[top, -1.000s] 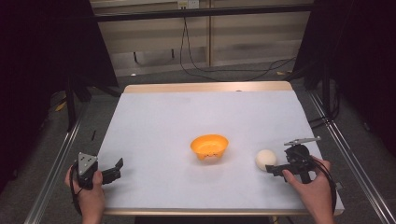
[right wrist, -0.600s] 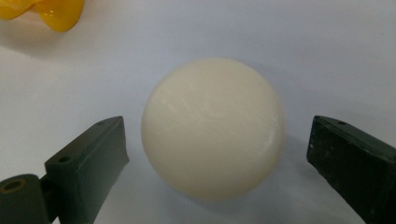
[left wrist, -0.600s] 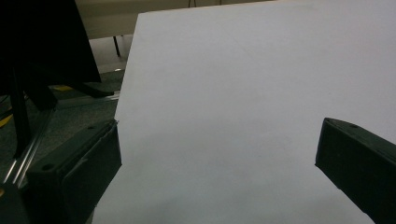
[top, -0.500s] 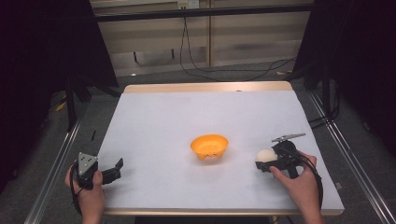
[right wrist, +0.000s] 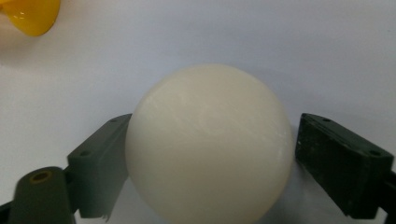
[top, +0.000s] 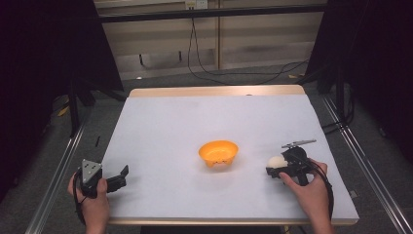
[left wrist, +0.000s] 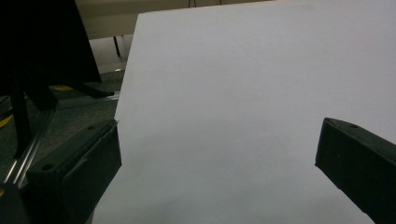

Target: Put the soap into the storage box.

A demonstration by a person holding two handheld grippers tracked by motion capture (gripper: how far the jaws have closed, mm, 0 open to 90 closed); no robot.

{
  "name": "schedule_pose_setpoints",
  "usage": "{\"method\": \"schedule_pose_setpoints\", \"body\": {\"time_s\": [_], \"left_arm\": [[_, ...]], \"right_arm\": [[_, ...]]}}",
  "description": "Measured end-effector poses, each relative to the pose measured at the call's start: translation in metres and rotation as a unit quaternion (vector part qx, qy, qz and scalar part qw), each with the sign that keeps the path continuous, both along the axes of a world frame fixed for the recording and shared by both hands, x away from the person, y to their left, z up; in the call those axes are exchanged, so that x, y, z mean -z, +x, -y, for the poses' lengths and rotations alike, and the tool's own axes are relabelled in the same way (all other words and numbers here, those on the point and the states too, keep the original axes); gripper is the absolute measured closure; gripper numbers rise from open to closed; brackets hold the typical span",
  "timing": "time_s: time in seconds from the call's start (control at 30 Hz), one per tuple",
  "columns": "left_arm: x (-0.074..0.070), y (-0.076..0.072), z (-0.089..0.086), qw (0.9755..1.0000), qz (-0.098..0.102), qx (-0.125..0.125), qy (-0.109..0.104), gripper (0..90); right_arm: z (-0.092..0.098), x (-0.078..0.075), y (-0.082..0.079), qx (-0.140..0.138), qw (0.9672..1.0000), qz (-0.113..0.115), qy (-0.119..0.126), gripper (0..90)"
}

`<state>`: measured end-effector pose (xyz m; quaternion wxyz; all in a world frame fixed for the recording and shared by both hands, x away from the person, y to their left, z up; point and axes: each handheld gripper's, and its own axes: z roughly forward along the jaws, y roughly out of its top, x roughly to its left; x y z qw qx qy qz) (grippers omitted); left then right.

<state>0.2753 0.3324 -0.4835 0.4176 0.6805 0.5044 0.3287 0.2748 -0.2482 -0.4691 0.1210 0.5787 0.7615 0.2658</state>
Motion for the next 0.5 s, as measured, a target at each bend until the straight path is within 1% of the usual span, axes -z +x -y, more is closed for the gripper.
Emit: {"method": "schedule_pose_setpoints", "body": {"time_s": [0.07, 0.2, 0.33, 0.37, 0.5], "left_arm": [[0.0, 0.0, 0.0, 1.0, 0.0, 0.001, 0.0, 0.0], [-0.0001, 0.0, -0.0001, 1.0, 0.0, 0.001, 0.001, 0.0], [0.0, 0.0002, 0.0, 1.0, 0.0, 0.002, 0.003, 0.0], [0.0, 0.0002, 0.0001, 1.0, 0.0, 0.002, 0.003, 0.0], [-0.0001, 0.0002, 0.0005, 1.0, 0.0, 0.002, 0.005, 0.0]], "right_arm": [[-0.002, -0.0011, -0.0014, -0.005, 0.9999, 0.007, 0.005, 23.4], [-0.0048, -0.0024, -0.0018, -0.007, 1.0, 0.003, 0.0, 23.6], [-0.0053, -0.0036, -0.0022, 0.002, 1.0, 0.001, -0.003, 23.8], [-0.0051, -0.0039, -0.0024, 0.003, 1.0, 0.003, -0.004, 23.8], [-0.0054, -0.0063, -0.0032, 0.001, 1.0, 0.002, -0.001, 23.8]]}}
